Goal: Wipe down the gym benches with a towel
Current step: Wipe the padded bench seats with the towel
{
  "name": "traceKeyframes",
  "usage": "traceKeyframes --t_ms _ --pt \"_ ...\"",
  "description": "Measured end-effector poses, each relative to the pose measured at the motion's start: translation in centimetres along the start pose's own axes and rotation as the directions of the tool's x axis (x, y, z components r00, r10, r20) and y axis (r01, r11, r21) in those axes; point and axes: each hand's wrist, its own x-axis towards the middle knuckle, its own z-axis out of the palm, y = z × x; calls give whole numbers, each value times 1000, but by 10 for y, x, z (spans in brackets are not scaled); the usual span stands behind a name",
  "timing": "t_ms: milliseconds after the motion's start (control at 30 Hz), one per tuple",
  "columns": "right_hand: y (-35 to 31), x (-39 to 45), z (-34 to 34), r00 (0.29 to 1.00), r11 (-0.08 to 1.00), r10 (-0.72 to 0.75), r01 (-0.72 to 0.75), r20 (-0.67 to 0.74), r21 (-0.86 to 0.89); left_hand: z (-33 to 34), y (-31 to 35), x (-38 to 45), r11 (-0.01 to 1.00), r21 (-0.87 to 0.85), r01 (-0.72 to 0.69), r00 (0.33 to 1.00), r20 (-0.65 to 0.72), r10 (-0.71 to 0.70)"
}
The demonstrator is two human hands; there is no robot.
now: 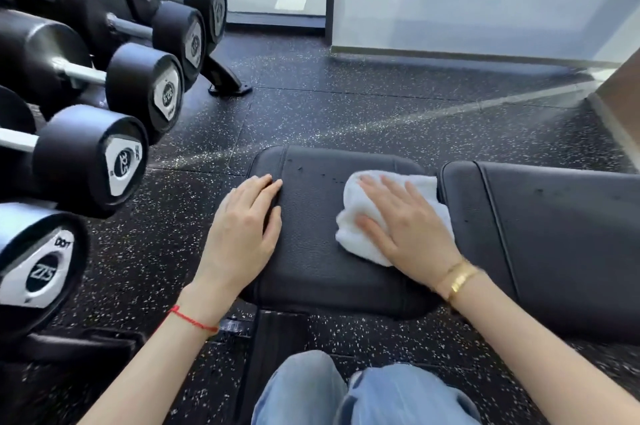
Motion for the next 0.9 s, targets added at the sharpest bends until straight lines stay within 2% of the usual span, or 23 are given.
traceKeyframes --t_ms 167,233,367,467,633,733,833,900 --pt "-21 96 16 979 984 155 -141 130 -107 1 1 -1 999 -21 27 1000 -11 -28" --pt "-38 95 22 982 990 112 -96 155 -103 3 0 -1 997 -68 42 999 -23 -44" --pt "-47 21 8 992 998 -50 56 119 -41 4 -2 -5 986 -156 64 996 -49 -72" --pt "-25 16 -3 990 1000 -7 9 140 -14 2 -1 -5 979 -186 87 993 -67 -101" --pt "-38 112 24 986 993 95 -83 141 -89 2 -1 -7 972 -211 107 990 -71 -125" --pt "-62 116 29 989 998 12 -1 146 -69 1 0 -8 964 -220 148 983 -76 -168" --pt "-52 65 19 989 992 -110 115 95 -49 0 1 -10 962 -221 158 980 -81 -180" --pt "-31 50 10 991 995 -85 89 102 -35 1 1 -9 963 -222 154 981 -86 -176"
